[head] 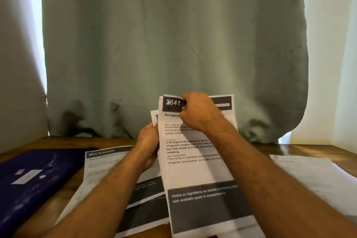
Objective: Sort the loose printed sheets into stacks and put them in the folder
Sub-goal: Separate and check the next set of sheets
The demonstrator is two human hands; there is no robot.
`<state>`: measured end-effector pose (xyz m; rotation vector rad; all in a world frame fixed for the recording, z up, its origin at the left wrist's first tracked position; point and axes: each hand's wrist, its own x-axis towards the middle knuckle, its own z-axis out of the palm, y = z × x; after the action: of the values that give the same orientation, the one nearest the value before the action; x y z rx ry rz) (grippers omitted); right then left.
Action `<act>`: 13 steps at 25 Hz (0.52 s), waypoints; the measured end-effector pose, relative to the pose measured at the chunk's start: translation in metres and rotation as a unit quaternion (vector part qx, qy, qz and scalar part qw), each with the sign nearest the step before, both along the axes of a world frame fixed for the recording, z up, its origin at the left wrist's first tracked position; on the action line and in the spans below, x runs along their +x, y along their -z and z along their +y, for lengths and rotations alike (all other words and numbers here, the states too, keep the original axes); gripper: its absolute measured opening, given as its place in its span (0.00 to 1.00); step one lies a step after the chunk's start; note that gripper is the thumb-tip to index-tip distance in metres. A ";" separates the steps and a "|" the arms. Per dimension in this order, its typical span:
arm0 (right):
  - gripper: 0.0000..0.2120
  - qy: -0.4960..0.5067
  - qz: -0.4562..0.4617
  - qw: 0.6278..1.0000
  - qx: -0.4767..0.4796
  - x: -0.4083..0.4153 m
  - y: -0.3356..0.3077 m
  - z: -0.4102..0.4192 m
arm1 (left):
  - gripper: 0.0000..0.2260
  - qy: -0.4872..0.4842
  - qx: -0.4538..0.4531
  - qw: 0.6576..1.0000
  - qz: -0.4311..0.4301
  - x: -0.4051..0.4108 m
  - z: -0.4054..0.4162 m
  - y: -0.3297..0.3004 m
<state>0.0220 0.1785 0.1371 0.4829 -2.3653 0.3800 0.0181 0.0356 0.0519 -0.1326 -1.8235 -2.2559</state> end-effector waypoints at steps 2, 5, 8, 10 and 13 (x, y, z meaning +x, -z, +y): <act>0.10 0.003 -0.031 0.999 0.013 -0.013 0.025 -0.007 | 0.11 -0.003 0.001 1.000 -0.028 -0.008 -0.006 0.021; 0.09 0.002 -0.051 0.999 0.013 -0.032 0.054 -0.015 | 0.12 -0.004 0.010 0.998 -0.063 -0.021 -0.016 0.044; 0.05 0.002 -0.076 0.997 -0.002 -0.047 0.071 -0.022 | 0.15 -0.003 0.006 0.996 -0.087 -0.028 -0.021 0.054; 0.03 0.002 -0.093 0.995 -0.024 -0.053 0.083 -0.026 | 0.24 0.006 0.002 0.996 -0.091 -0.028 -0.020 0.059; 0.08 0.004 -0.106 0.994 -0.039 -0.059 0.099 -0.029 | 0.32 0.025 -0.026 0.996 -0.085 -0.029 -0.016 0.060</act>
<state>-0.0366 0.1493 0.0377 0.4130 -2.5438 0.5421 -0.0106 0.0192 -0.0081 0.0049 -1.9848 -2.3189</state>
